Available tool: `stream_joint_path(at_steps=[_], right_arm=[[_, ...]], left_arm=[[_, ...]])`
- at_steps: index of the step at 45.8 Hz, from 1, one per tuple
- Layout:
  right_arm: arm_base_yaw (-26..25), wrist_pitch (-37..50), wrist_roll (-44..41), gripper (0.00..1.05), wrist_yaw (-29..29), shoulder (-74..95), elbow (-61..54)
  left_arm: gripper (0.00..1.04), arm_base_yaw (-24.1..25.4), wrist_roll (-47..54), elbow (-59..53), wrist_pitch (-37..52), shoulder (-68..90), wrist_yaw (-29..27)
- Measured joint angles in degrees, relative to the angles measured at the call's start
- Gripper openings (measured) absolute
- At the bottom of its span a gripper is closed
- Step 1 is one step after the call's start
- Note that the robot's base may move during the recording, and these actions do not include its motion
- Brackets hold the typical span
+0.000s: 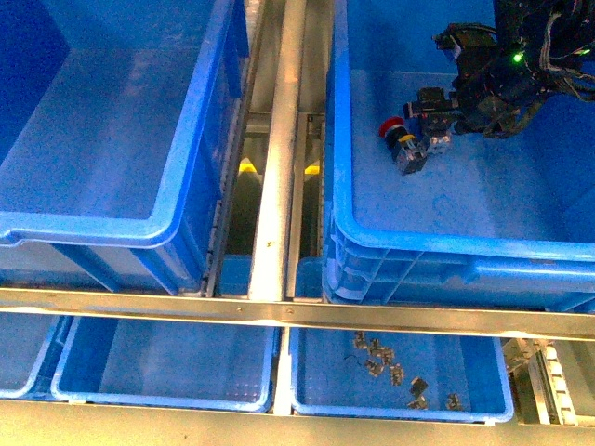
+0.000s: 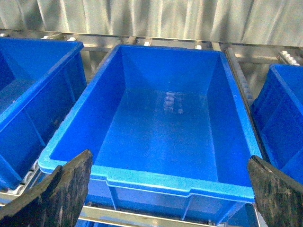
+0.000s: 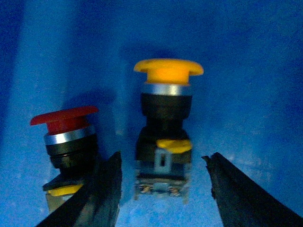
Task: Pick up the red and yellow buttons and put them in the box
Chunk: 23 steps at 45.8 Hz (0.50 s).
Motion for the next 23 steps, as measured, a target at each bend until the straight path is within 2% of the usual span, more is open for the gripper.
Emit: stream_joint_path(at_steps=[4,10,17,23], right_arm=[[0.13,1.75,0.04,0.73,0.76,-0.07,-0.09],[0.0,7.1,0.24,0.98,-1.81,-4.13,-5.66],[-1.18,11.21,0.87,0.99,-5.18,-12.83,-15.39],[-3.87,17.49,3.08,0.99,-10.19,-26.49,-31.06]], left_arm=[[0.97,0.0,0.0,0.0,0.0,0.0,-0.02],[0.97,0.0,0.0,0.0,0.0,0.0,0.0],[0.97,0.0,0.0,0.0,0.0,0.0,-0.02],[0.97,0.0,0.0,0.0,0.0,0.0,0.0]])
